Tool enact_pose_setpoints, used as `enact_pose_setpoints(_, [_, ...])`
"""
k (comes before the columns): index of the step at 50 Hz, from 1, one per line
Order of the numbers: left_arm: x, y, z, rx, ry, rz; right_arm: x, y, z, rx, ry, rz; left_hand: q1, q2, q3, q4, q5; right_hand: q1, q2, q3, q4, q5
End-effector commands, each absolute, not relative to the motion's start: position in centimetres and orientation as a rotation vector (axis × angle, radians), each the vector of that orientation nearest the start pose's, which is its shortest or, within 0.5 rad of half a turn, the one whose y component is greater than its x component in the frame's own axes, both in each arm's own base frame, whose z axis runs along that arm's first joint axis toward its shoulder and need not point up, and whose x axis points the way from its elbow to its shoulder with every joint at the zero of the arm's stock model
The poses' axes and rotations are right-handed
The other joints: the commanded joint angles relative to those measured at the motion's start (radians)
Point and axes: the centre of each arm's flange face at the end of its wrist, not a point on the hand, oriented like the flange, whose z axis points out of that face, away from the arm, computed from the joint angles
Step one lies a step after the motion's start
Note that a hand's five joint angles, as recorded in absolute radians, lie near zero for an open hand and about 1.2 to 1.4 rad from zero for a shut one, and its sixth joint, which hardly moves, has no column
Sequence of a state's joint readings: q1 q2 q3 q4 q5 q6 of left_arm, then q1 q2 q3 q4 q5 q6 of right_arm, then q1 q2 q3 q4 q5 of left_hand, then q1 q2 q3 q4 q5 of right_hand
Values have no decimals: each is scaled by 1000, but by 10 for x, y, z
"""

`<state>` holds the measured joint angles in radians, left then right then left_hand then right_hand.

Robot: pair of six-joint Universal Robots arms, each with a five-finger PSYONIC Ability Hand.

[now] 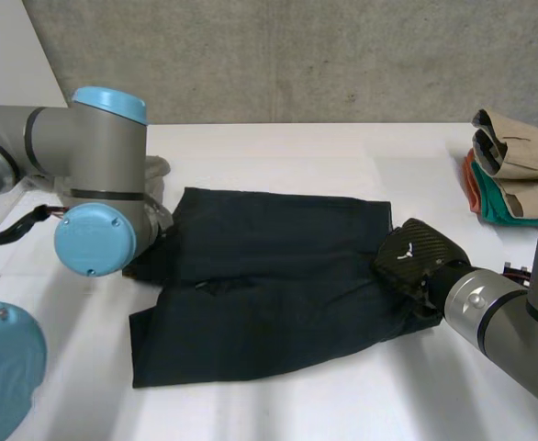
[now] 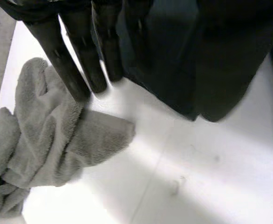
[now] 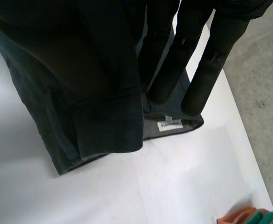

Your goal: Fold the laundry.

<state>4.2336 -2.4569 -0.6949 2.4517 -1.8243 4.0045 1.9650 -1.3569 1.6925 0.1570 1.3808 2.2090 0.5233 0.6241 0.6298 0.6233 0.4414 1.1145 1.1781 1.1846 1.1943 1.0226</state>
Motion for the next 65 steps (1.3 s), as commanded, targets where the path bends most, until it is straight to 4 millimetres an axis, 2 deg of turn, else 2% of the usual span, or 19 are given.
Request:
enact_pose_setpoints(1, [-290,-316,203,1382,2125,-1247,255,-208,204,-1837,2055,-1696,-349,-450,-455,-449,-441,282,218,212,202,199])
enact_pose_setpoints(5, [-282,-314,224,1271,2186,-1347,258,-208,207,-1805,2039,-1736,-349,-450,-455,-449,-441,282,218,212,202,199])
enact_pose_setpoints(9, [-282,-290,232,1292,2317,-1401,258,-208,213,-1766,2027,-1781,-260,-361,-367,-360,-353,282,218,212,202,199])
enact_pose_setpoints(14, [-292,-249,217,1487,2476,-1380,258,-210,221,-1719,2005,-1841,-166,-267,-273,-266,-259,282,218,212,202,199])
enact_pose_setpoints(17, [-292,-240,205,1516,2493,-1342,258,-210,223,-1709,2002,-1850,-146,-246,-252,-246,-238,282,218,212,202,199])
enact_pose_setpoints(20, [-293,-238,197,1514,2487,-1324,257,-210,224,-1703,2003,-1854,-52,-153,-158,-152,-144,282,218,212,202,199])
enact_pose_setpoints(25, [-294,-235,185,1503,2476,-1284,255,-212,225,-1690,2016,-1858,259,158,153,159,166,282,218,212,202,199])
enact_pose_setpoints(28, [-293,-235,185,1489,2474,-1285,253,-214,224,-1685,2030,-1851,385,284,279,285,293,282,218,212,202,199])
enact_pose_setpoints(29, [-292,-234,185,1484,2475,-1282,252,-213,223,-1686,2037,-1844,552,451,445,452,459,282,218,212,202,199])
enact_pose_setpoints(32, [-290,-233,188,1477,2472,-1287,251,-213,221,-1693,2049,-1829,735,634,628,635,642,282,218,212,202,199])
enact_pose_setpoints(33, [-288,-232,191,1474,2466,-1290,250,-211,220,-1698,2054,-1819,872,771,765,772,779,282,218,212,202,199])
enact_pose_setpoints(35, [-286,-230,193,1470,2461,-1289,249,-210,220,-1708,2055,-1812,873,772,766,773,780,282,218,212,202,199])
enact_pose_setpoints(40, [-277,-214,202,1495,2467,-1216,235,-193,215,-1865,2106,-1645,873,772,766,773,780,282,218,212,202,199])
enact_pose_setpoints(45, [-262,-159,207,1780,2397,-984,207,-159,202,-2259,2041,-1212,873,772,766,773,780,282,218,212,202,199])
enact_pose_setpoints(47, [-261,-146,211,1863,2367,-964,205,-157,204,-2307,1982,-1184,873,772,766,773,780,282,218,212,202,199])
enact_pose_setpoints(49, [-260,-133,218,1942,2335,-977,206,-160,207,-2261,1968,-1228,873,772,766,773,780,282,218,212,202,199])
enact_pose_setpoints(55, [-261,-141,225,1898,2331,-1040,210,-189,211,-2170,1972,-1414,873,772,766,773,780,282,218,212,202,199])
enact_pose_setpoints(61, [-266,-190,226,1678,2312,-1148,231,-232,204,-1965,2022,-1638,873,772,766,773,780,282,218,212,202,199])
enact_pose_setpoints(65, [-287,-221,224,1628,2238,-1302,244,-261,197,-1787,2103,-1769,873,772,766,773,780,282,218,212,202,199])
